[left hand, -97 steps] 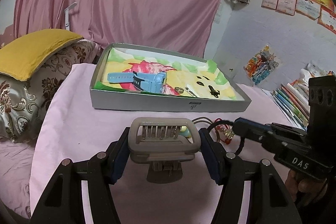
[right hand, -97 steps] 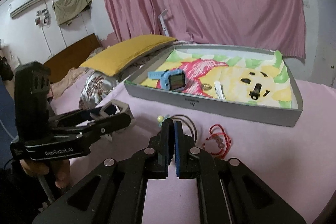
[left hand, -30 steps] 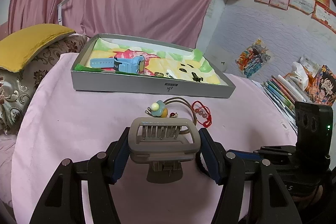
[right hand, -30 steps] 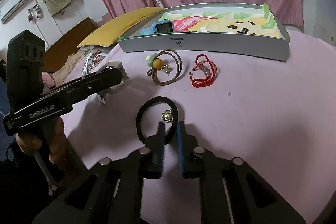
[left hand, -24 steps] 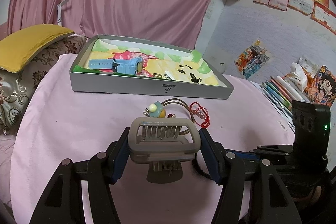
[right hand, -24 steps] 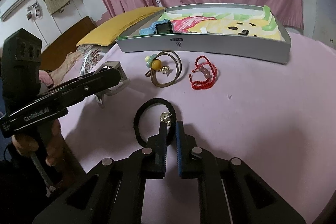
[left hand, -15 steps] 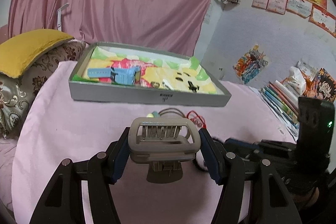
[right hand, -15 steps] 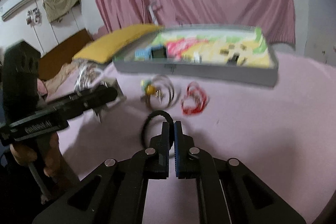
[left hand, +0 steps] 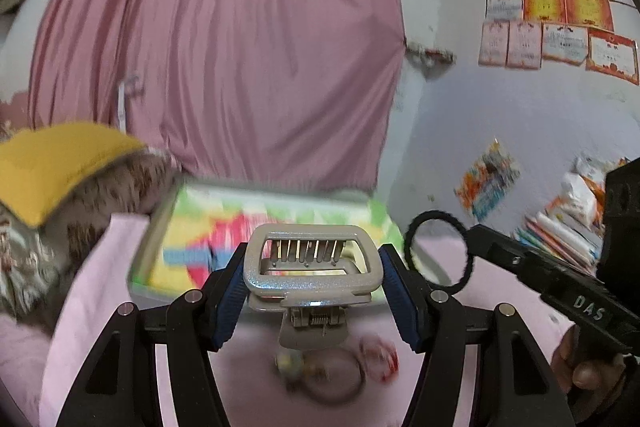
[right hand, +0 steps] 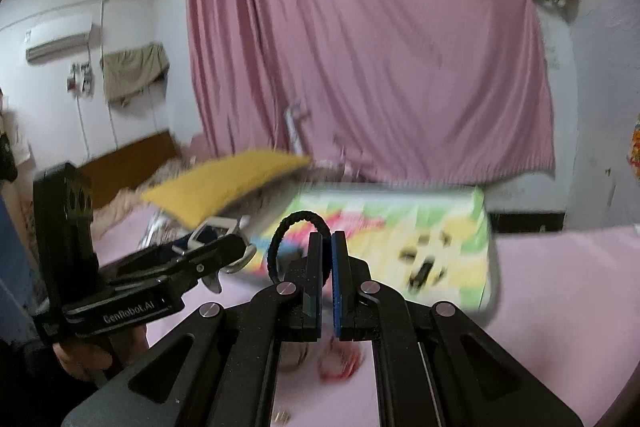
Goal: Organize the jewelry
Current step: 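Carry the claw clip with the left tool while the right tool carries the hair tie over the tray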
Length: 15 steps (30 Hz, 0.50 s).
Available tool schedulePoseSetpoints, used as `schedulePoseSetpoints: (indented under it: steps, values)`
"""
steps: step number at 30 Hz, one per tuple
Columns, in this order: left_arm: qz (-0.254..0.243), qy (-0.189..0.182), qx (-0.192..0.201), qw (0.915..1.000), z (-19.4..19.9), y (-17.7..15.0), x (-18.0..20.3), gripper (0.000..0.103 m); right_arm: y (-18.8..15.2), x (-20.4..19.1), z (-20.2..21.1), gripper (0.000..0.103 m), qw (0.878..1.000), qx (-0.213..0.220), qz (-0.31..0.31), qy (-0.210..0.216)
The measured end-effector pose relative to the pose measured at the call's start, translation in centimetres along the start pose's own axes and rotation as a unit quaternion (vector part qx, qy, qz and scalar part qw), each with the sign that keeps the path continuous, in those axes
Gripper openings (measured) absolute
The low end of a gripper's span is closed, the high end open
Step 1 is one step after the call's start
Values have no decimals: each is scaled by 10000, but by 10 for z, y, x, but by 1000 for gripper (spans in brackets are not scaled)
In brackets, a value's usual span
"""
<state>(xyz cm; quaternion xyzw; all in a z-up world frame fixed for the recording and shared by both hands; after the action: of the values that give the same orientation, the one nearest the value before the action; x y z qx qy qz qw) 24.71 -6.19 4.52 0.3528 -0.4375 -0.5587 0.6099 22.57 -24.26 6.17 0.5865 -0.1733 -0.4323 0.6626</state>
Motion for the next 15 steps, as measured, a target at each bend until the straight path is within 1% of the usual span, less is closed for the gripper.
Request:
schedulePoseSetpoints:
  steps: [3,5,9,13,15]
  values:
    - [-2,109,264,9996,-13,15,4,60,21,9,-2,4,9992,338,122,-161]
    - [-4,192,366,9991,-23,23,8,60,32,15,-5,4,9982,484,207,-292]
    - [-11,284,478,9985,-43,35,16,60,45,31,-14,4,9959,619,333,-569]
    - [-70,369,388,9985,-68,41,24,60,51,43,-27,4,9943,577,430,-789]
    - [-133,405,192,9989,-83,40,29,60,52,50,-35,4,9941,518,391,-866]
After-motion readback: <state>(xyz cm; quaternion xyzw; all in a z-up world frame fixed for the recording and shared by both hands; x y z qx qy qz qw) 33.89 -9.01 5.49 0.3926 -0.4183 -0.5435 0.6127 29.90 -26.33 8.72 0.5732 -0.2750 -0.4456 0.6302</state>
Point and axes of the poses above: each gripper's, at about its wrist camera, not at the fingertips, and z roughly against the way its jaws point, x to its right, y to its top, the point moved 9 cm from there along -z, roughly the way its jaws point, and after that the axes turned 14 degrees about y, right-handed, at the moved point
